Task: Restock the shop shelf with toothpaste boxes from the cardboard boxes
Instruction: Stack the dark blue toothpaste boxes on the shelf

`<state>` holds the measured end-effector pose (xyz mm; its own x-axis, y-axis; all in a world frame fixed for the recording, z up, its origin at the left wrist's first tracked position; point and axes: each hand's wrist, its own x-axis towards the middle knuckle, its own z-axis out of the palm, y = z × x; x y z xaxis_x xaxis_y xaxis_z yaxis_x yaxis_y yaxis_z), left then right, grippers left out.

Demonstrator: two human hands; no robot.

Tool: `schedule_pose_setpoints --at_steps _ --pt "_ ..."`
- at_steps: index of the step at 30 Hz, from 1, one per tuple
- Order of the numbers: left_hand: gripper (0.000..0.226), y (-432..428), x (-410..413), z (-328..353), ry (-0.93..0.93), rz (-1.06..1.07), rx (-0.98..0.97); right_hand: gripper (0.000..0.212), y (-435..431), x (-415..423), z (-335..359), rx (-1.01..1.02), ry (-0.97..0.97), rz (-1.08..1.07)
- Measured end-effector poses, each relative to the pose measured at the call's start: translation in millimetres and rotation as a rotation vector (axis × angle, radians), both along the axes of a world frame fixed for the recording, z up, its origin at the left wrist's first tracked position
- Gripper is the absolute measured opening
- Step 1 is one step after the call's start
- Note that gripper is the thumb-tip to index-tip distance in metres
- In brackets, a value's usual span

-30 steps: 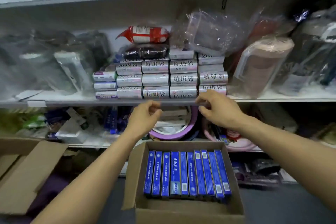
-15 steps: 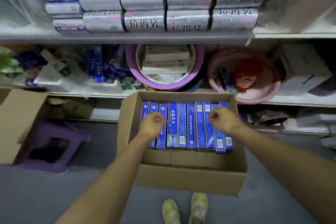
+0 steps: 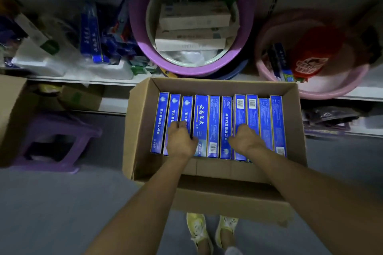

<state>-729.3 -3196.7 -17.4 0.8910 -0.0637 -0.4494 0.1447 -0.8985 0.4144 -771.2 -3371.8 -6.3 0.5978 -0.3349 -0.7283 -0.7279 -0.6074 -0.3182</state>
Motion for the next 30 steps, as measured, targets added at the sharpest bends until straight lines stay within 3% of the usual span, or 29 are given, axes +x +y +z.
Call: schedule_pose_setpoints --at_steps 1,4,6,11,15,20,23,26,28,30 --pt "0.058 -1 1 -1 -0.012 -0.012 0.037 0.036 4 3 -1 0.021 0.002 -0.048" --pt "0.059 -2 8 -4 -0.029 -0.030 0.105 0.019 6 15 -10 -0.001 -0.044 -0.156" --pt "0.056 -6 14 -5 -0.031 -0.019 0.119 0.019 3 23 -10 -0.039 -0.046 -0.205" --pt "0.061 -14 27 -9 0.020 -0.091 0.308 0.033 0 27 -1 -0.329 -0.015 0.124" --pt "0.050 -9 33 -9 0.033 -0.166 0.331 0.035 3 20 0 -0.282 -0.071 -0.020" --pt "0.047 -1 34 -6 0.070 -0.136 0.276 0.078 31 15 0 -0.100 -0.032 -0.226" --pt "0.051 2 34 0 0.098 -0.106 0.265 0.056 23 33 -6 -0.150 -0.061 -0.361" --pt "0.056 5 30 4 0.110 -0.046 0.212 0.026 8 36 0 -0.331 -0.006 -0.043" --pt "0.058 8 26 9 0.110 -0.014 0.170 0.031 0 30 3 -0.311 -0.006 0.008" --pt "0.054 15 24 16 0.114 0.032 0.106 0.040 -10 23 2 -0.182 -0.033 -0.088"
